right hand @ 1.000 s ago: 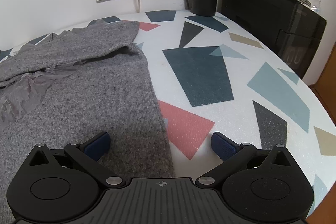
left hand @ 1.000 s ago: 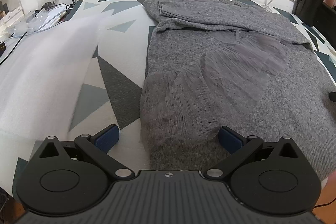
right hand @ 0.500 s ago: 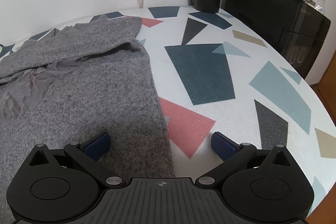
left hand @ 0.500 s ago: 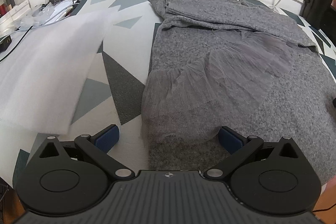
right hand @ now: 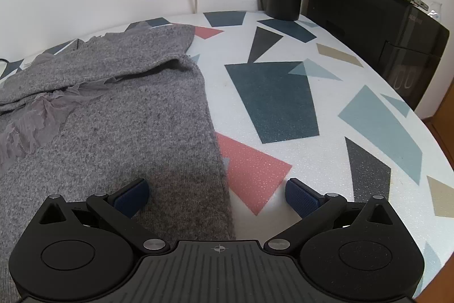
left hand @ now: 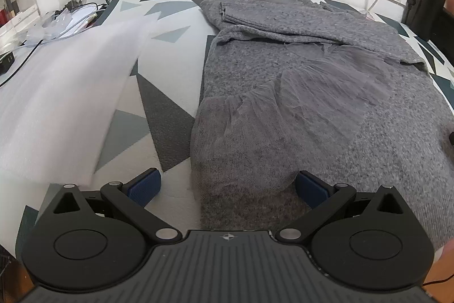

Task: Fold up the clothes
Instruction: 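Move both open grippers over the ribbed hem of the grey sweater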

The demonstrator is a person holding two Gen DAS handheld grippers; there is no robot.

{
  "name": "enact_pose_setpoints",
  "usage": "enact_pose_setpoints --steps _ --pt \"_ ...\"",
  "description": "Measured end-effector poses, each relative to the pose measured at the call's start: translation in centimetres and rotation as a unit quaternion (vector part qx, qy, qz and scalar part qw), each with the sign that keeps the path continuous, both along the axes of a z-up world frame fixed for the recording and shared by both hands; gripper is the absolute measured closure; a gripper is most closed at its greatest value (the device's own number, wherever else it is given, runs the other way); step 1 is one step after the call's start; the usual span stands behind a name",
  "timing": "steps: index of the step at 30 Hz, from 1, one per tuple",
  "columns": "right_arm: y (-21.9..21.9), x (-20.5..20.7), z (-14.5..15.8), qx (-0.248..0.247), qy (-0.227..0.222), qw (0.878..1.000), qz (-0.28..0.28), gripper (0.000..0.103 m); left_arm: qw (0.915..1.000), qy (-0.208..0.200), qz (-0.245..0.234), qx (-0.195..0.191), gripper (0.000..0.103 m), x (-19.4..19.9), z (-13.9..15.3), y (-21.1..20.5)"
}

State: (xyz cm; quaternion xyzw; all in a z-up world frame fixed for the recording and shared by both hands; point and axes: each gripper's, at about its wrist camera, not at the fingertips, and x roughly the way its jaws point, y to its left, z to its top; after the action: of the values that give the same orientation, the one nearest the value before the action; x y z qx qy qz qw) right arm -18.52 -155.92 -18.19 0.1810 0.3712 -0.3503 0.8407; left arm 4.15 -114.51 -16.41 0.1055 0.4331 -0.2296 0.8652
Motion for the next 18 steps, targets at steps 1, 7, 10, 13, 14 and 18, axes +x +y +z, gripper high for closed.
enact_pose_setpoints --steps 1,7,10,13,14,18 --pt "0.0 0.0 0.0 0.0 0.0 1.0 0.0 0.001 1.0 0.001 0.001 0.0 0.0 0.0 0.0 0.0" --pt "-0.3 0.1 0.1 0.003 0.001 1.0 0.009 0.001 1.0 0.005 0.005 0.002 0.0 0.2 0.0 -0.1" --pt "-0.3 -0.1 0.3 0.017 0.008 0.999 0.03 0.001 0.9999 0.01 -0.005 0.004 0.0 0.3 0.1 -0.1" --pt "0.2 -0.9 0.7 0.027 0.013 0.998 0.064 0.001 0.9994 0.024 -0.022 0.011 0.0 0.6 0.3 0.0" --pt "0.5 -1.2 0.8 0.026 0.012 0.997 0.07 0.001 0.9989 0.031 -0.031 0.016 0.0 0.8 0.4 0.0" --pt "1.4 -3.1 0.8 0.031 0.002 0.996 0.082 0.001 0.9966 0.046 -0.063 0.027 0.0 0.5 0.5 0.3"
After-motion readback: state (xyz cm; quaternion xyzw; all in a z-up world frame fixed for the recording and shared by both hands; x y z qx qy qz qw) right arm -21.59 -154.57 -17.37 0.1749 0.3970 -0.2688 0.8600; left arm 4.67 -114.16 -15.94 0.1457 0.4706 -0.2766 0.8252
